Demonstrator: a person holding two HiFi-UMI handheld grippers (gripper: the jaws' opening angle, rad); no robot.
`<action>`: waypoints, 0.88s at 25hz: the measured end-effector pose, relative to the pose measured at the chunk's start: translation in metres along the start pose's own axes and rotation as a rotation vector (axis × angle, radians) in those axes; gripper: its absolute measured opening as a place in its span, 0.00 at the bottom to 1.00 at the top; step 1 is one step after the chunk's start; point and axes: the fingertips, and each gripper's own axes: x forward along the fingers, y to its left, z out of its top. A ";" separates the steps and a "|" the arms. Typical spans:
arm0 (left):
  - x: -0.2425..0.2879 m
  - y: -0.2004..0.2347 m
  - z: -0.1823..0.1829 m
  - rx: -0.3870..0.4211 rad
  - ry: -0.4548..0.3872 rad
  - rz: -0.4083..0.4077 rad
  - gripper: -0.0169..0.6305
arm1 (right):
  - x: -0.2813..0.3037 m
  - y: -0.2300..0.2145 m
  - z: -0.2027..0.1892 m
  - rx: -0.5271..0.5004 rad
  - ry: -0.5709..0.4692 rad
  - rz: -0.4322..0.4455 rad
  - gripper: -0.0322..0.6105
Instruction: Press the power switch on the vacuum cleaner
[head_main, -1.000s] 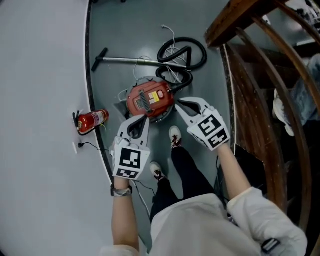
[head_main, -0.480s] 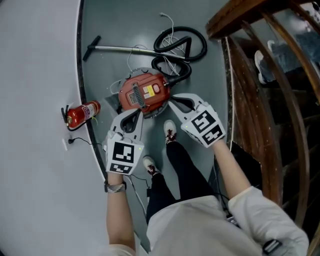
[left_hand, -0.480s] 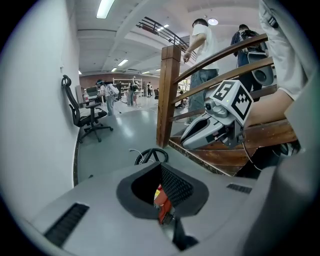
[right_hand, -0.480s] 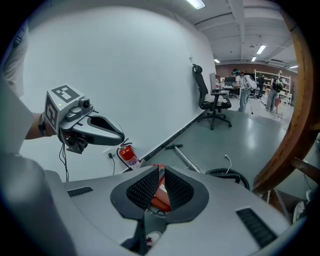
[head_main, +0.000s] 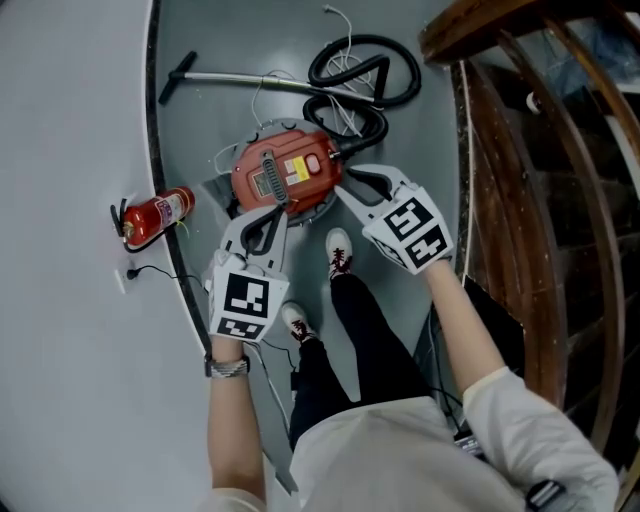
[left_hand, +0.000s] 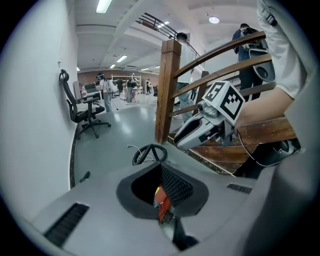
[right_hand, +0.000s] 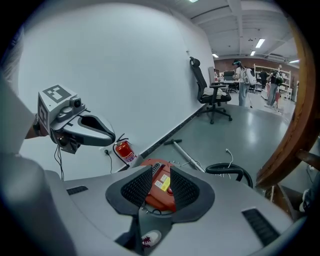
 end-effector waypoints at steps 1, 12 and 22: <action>0.001 0.002 -0.002 -0.001 0.002 0.002 0.02 | 0.003 -0.002 -0.002 -0.004 0.004 -0.003 0.24; 0.018 0.017 -0.017 -0.021 0.001 0.029 0.02 | 0.043 -0.018 -0.032 0.022 0.058 0.001 0.26; 0.036 0.023 -0.036 -0.066 -0.011 0.050 0.02 | 0.085 -0.036 -0.064 0.096 0.072 -0.015 0.26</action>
